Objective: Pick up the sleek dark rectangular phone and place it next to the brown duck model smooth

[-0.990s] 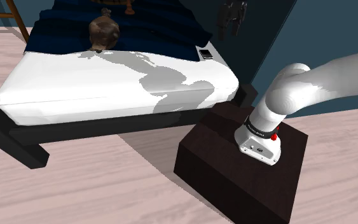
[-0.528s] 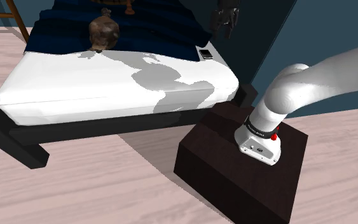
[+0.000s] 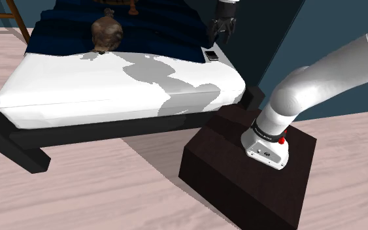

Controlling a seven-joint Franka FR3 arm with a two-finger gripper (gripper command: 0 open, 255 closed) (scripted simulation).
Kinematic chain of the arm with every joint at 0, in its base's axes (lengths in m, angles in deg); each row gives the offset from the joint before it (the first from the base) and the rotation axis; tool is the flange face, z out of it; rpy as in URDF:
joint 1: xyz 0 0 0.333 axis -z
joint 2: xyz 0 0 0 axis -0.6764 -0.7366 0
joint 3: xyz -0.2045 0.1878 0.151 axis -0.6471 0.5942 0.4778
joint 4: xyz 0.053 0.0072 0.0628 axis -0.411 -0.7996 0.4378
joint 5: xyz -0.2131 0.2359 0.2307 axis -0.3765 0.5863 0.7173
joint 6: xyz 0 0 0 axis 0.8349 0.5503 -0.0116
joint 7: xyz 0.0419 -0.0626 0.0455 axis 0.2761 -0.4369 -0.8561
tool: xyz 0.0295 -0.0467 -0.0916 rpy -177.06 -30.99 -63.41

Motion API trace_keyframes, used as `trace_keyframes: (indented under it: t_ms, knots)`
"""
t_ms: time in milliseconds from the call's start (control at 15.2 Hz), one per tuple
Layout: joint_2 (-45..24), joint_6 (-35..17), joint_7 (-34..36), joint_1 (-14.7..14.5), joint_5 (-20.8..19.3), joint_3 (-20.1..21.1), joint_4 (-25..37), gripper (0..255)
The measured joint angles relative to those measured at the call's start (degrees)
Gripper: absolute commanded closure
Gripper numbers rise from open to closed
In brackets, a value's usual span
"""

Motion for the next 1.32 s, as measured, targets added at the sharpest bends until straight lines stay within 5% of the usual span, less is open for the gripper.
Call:
trace_keyframes:
  t_ms: [594, 1320]
  knots:
    - [-15.21, -12.34, -2.36, 3.47, 0.31, -5.69, 5.08, 0]
    - [-32.87, -21.76, -5.93, 6.82, 5.88, -10.04, 14.92, 0]
